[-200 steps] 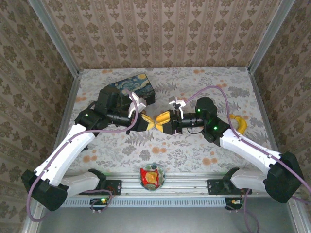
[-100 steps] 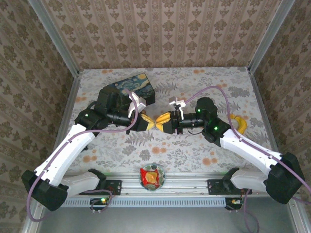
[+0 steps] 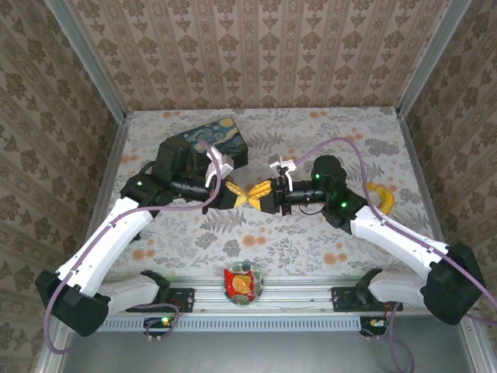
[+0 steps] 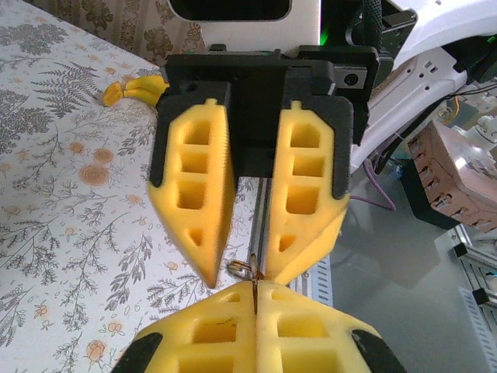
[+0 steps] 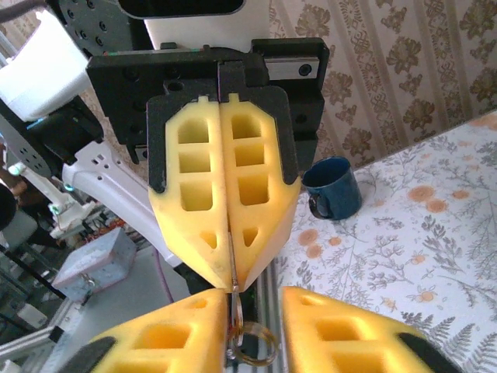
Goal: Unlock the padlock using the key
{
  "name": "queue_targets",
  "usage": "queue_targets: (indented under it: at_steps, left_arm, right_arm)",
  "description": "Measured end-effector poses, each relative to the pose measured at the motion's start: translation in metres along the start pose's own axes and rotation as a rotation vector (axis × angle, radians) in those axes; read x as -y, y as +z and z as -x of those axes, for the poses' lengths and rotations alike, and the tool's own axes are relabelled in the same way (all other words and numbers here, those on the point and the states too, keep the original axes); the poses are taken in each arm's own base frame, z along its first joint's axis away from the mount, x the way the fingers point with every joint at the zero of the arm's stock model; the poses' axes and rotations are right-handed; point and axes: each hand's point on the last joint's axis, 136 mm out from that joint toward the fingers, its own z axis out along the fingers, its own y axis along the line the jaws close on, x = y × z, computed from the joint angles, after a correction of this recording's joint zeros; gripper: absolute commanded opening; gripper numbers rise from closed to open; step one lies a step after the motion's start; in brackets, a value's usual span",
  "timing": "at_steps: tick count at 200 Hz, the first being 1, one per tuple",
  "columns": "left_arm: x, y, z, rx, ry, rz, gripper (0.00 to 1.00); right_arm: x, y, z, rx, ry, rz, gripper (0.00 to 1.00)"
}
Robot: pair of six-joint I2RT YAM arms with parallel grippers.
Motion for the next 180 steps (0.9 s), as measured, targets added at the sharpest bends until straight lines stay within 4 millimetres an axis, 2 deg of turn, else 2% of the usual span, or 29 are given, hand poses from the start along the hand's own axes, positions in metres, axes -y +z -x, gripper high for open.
queue_targets:
  at_steps: [78, 180]
  left_arm:
    - [0.0011, -0.0001, 0.0002, 0.001, -0.001, -0.006, 0.00]
    - [-0.0013, -0.0007, 0.0013, 0.009, -0.015, -0.001, 0.00]
  right_arm:
    - [0.0032, -0.0013, 0.0024, -0.002, -0.010, -0.035, 0.34]
    - [-0.0015, 0.0022, 0.0034, -0.003, -0.012, 0.000, 0.21]
